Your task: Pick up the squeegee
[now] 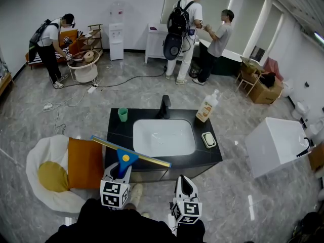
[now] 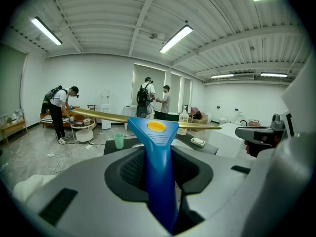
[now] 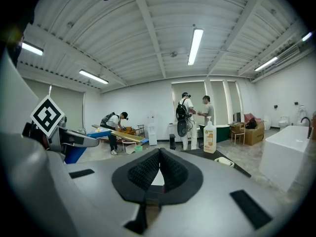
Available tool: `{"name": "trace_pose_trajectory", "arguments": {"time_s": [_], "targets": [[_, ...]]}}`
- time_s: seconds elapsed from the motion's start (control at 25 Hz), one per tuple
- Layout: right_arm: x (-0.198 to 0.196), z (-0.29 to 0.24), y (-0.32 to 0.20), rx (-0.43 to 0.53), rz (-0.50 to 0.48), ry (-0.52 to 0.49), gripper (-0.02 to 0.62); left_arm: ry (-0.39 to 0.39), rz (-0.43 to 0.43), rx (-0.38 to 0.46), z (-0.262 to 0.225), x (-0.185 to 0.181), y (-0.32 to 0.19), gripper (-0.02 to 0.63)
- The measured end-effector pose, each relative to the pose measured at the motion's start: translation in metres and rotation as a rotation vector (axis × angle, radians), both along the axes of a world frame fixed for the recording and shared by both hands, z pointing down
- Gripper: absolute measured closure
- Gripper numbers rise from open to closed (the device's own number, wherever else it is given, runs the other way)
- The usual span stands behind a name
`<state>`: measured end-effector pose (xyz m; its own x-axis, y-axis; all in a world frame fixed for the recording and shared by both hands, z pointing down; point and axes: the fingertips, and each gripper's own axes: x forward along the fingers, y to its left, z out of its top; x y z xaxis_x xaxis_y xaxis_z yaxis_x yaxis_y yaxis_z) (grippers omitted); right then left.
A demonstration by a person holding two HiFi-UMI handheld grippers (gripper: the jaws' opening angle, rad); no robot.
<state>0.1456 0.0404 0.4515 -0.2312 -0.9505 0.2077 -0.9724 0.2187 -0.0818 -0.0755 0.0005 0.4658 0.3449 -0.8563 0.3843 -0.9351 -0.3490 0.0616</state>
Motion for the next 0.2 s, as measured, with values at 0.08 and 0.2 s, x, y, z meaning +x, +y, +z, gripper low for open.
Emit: {"name": "trace_pose_trajectory", "arguments": {"time_s": [0.08,0.2], "targets": [[0.0015,0.0002,-0.0006,0.002,0.001,0.003,0.581,0.001,0.001,-0.001,0.0003,0.0008,-0.0003,0.471],[0.0035,0.0016,-0.0019,-0.003,0.008,0.010,0.582,0.004,0.004,-0.003,0.0011,0.0017,-0.0015,0.471]]}}
